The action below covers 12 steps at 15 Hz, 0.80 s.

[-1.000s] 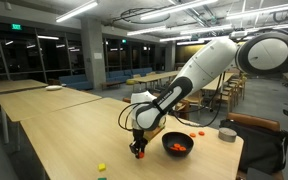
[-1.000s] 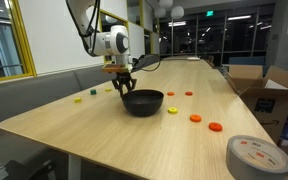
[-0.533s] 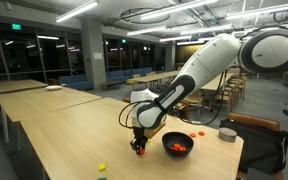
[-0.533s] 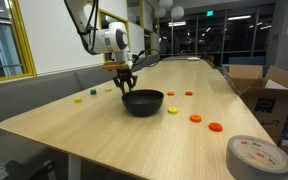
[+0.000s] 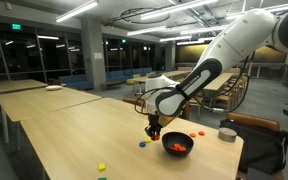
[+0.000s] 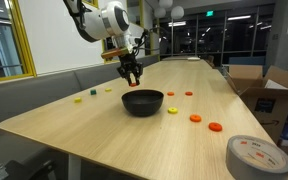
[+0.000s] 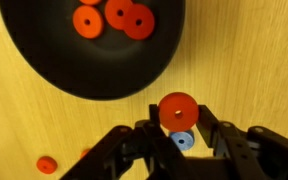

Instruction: Pick up some of the yellow and orange objects from the table and put them in the bowl

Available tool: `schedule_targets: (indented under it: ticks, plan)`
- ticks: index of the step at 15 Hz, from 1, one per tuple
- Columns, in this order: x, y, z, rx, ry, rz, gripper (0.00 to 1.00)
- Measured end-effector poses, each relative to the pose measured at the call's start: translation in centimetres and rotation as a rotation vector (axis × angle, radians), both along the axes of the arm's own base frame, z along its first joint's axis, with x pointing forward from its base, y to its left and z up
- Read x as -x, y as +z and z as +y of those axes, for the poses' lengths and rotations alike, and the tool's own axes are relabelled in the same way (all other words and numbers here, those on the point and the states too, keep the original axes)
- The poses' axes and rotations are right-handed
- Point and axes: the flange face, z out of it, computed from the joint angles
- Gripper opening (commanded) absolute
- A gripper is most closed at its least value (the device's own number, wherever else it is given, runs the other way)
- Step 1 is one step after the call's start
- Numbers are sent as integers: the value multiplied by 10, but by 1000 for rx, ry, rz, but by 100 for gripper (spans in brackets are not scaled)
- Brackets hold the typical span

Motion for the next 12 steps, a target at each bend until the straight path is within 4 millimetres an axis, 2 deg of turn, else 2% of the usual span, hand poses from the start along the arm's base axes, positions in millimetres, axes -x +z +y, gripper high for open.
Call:
schedule_targets:
  ticks: [3,6,9,12]
  plan:
    - [30,8,-18,19,-60,0,25]
    - [55,8,-32,23,-114,11,25]
    - [72,4,-47,23,-156,28,25]
    - [79,0,-65,24,-191,40,25]
